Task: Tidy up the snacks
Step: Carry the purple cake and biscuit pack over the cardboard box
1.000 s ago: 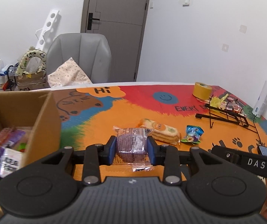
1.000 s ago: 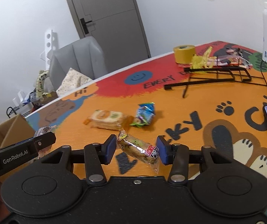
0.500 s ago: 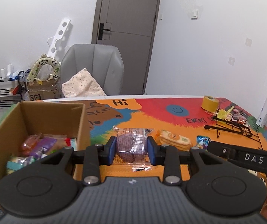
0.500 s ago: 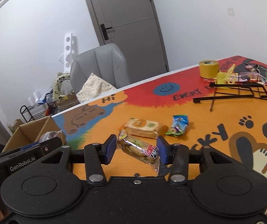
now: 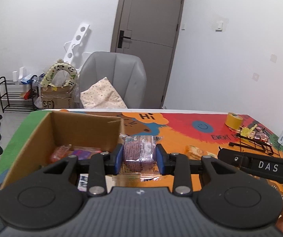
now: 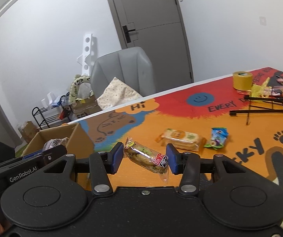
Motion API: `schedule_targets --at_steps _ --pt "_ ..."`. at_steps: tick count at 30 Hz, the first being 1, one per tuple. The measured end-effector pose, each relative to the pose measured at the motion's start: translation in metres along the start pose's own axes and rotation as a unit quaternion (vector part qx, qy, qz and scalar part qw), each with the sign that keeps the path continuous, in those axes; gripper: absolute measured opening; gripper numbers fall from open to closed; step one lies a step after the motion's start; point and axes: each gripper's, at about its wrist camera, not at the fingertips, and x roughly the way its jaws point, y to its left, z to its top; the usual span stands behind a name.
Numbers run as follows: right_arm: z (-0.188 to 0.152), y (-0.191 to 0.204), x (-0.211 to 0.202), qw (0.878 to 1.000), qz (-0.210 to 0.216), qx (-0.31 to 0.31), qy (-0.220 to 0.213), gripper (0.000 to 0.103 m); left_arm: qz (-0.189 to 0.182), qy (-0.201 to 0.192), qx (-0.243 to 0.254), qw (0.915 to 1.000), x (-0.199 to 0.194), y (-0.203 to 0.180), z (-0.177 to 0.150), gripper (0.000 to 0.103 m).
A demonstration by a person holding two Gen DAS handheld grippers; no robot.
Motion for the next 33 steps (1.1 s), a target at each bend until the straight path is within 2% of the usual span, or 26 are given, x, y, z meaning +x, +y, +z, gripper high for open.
schedule_targets --at_steps 15,33 --pt "0.001 0.051 0.019 0.999 0.035 -0.028 0.016 0.045 0.038 -0.005 -0.035 0.9986 -0.005 0.058 0.006 0.034" --pt "0.011 0.098 0.054 0.996 0.053 -0.060 0.032 0.045 0.059 0.000 -0.070 0.9958 0.019 0.108 0.018 0.034"
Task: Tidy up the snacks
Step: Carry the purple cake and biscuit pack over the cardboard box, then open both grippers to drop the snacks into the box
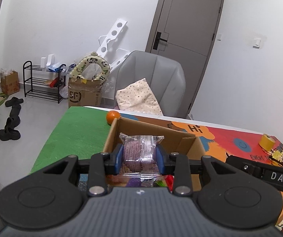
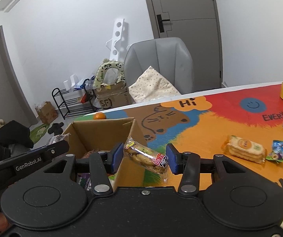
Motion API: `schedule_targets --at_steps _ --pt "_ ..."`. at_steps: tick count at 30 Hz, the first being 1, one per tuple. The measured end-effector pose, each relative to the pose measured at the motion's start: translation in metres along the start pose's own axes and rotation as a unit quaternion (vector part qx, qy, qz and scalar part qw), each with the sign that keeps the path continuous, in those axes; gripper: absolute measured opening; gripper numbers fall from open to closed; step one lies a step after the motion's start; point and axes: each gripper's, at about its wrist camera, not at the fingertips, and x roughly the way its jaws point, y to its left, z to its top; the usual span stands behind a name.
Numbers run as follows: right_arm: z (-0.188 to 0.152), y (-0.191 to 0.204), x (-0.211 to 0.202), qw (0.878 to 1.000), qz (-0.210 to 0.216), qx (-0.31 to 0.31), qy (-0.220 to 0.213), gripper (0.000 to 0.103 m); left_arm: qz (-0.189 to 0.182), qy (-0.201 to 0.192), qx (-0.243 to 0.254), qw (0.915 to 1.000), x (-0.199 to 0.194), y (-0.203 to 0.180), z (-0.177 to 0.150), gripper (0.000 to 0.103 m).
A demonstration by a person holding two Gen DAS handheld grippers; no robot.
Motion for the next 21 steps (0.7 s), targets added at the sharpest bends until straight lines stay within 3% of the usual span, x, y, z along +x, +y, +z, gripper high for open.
schedule_targets --at_steps 13,21 --pt "0.008 0.019 0.022 1.000 0.006 -0.009 0.004 0.045 -0.010 0.023 -0.007 0.9997 0.028 0.007 0.005 0.034" --pt "0.015 0.024 0.030 1.000 0.012 -0.005 0.002 0.045 -0.003 0.009 -0.011 0.9999 0.022 0.012 0.008 0.040"
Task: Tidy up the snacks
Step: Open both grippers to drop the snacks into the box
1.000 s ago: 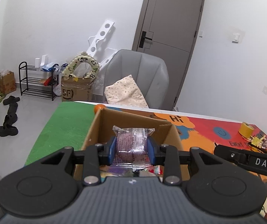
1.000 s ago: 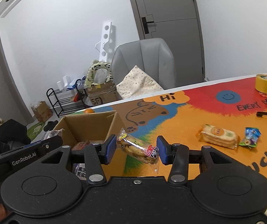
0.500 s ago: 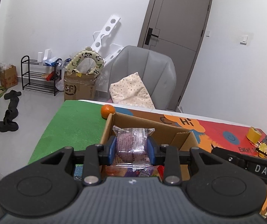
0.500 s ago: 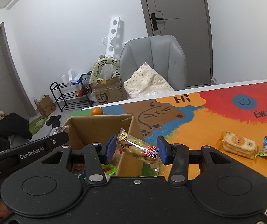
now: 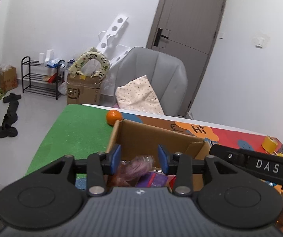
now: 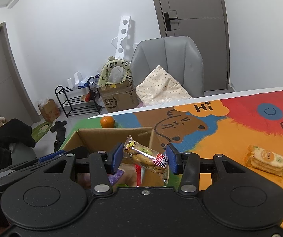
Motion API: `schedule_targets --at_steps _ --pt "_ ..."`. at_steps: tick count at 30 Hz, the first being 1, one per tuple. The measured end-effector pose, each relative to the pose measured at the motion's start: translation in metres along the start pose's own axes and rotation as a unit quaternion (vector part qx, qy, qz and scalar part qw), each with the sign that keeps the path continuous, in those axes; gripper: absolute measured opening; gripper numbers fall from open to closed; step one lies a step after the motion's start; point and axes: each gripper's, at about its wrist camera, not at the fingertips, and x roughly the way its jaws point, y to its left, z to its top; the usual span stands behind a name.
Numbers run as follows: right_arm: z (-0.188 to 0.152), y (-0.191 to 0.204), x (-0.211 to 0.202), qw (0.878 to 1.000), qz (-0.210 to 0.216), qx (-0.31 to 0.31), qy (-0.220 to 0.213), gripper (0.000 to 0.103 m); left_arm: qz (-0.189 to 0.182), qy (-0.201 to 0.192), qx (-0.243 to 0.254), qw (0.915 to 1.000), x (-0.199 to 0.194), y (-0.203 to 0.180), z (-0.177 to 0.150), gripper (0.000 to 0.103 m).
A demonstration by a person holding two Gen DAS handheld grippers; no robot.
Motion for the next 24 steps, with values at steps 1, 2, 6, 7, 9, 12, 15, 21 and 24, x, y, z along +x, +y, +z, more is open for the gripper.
schedule_targets --at_steps 1,2,6,7,9,12,15,21,24 --pt "0.001 0.001 0.002 1.000 0.002 0.000 -0.001 0.045 0.002 -0.001 -0.001 1.0000 -0.001 0.001 0.000 0.040" --pt "0.002 0.002 0.003 1.000 0.003 0.002 -0.001 0.045 0.002 -0.001 -0.001 1.0000 -0.002 0.003 0.000 0.040" --pt "0.006 0.006 0.005 0.999 0.027 0.017 -0.016 0.046 -0.002 0.003 -0.005 1.0000 -0.006 0.004 0.001 0.040" --pt "0.007 0.005 0.003 0.998 0.044 0.026 -0.025 0.051 -0.002 0.003 -0.005 1.0000 -0.007 0.005 0.002 0.041" --pt "0.008 0.002 0.000 0.997 0.045 0.043 -0.036 0.063 -0.003 0.003 -0.006 1.0000 -0.009 0.006 0.001 0.044" --pt "0.006 -0.009 -0.003 0.997 0.031 0.057 -0.035 0.067 -0.008 0.003 -0.010 0.9999 -0.013 0.005 0.000 0.049" --pt "0.000 -0.018 -0.005 0.997 0.024 0.065 -0.022 0.067 -0.009 0.006 -0.018 0.9998 -0.015 0.002 -0.003 0.055" --pt "-0.012 -0.029 -0.018 0.998 0.014 0.061 -0.010 0.067 -0.010 0.010 -0.011 0.9998 -0.022 -0.011 -0.007 0.069" --pt "-0.016 -0.037 -0.026 0.998 0.004 0.069 -0.008 0.067 -0.005 0.000 -0.011 0.9999 -0.028 -0.019 -0.009 0.078"
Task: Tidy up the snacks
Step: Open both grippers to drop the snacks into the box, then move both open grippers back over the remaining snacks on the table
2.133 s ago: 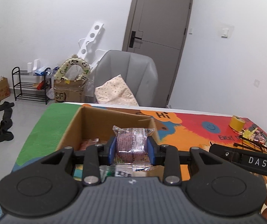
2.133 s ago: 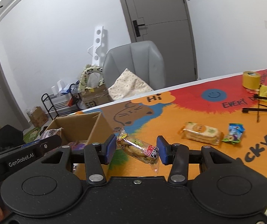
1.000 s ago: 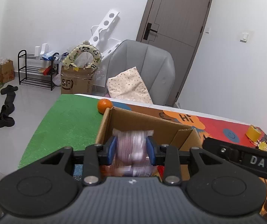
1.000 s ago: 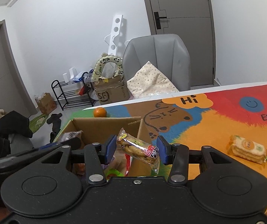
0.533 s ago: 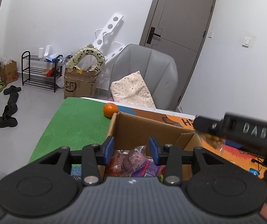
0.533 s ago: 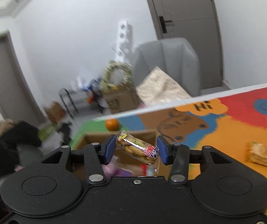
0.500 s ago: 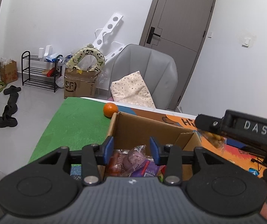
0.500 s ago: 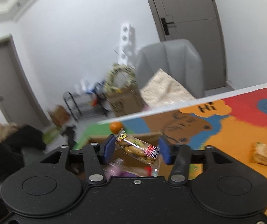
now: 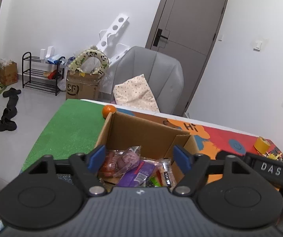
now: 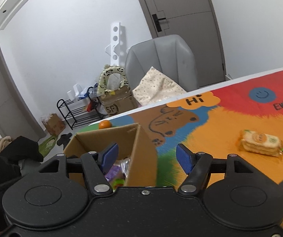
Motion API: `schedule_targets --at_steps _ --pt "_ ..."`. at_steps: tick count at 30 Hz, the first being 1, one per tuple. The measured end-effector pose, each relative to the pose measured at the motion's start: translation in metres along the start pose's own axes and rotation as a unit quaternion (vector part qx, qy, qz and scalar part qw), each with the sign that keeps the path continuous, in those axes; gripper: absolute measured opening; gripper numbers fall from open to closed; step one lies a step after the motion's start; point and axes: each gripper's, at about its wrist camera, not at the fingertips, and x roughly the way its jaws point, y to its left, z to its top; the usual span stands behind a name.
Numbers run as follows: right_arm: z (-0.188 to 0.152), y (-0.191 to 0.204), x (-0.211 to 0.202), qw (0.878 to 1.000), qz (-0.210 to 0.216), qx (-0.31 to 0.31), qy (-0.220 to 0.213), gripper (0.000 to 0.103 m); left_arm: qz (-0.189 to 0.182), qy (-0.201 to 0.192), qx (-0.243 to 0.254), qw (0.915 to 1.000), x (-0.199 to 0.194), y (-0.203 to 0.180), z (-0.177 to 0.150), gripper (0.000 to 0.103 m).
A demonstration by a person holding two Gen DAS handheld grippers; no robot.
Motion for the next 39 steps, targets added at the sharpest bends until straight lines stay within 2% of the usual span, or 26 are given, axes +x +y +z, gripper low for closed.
schedule_targets --at_steps 2,5,18,25,39 --pt "-0.001 -0.006 -0.005 1.000 -0.002 0.005 0.000 0.067 0.005 -0.004 0.006 1.0000 -0.003 -0.006 -0.001 0.083" --pt "-0.003 -0.014 -0.015 1.000 -0.010 0.009 -0.008 0.074 0.009 -0.011 0.016 0.9998 -0.008 -0.018 -0.004 0.086" --pt "0.001 -0.065 -0.053 0.998 -0.041 0.040 -0.041 0.103 -0.011 -0.025 0.040 0.9988 -0.015 -0.076 -0.017 0.092" --pt "-0.001 -0.096 -0.062 0.995 -0.067 0.058 -0.045 0.103 -0.018 -0.025 0.069 0.9971 -0.010 -0.107 -0.027 0.094" --pt "-0.007 -0.154 -0.079 0.990 -0.091 0.092 -0.049 0.103 -0.030 -0.008 0.101 0.9944 0.004 -0.157 -0.043 0.094"
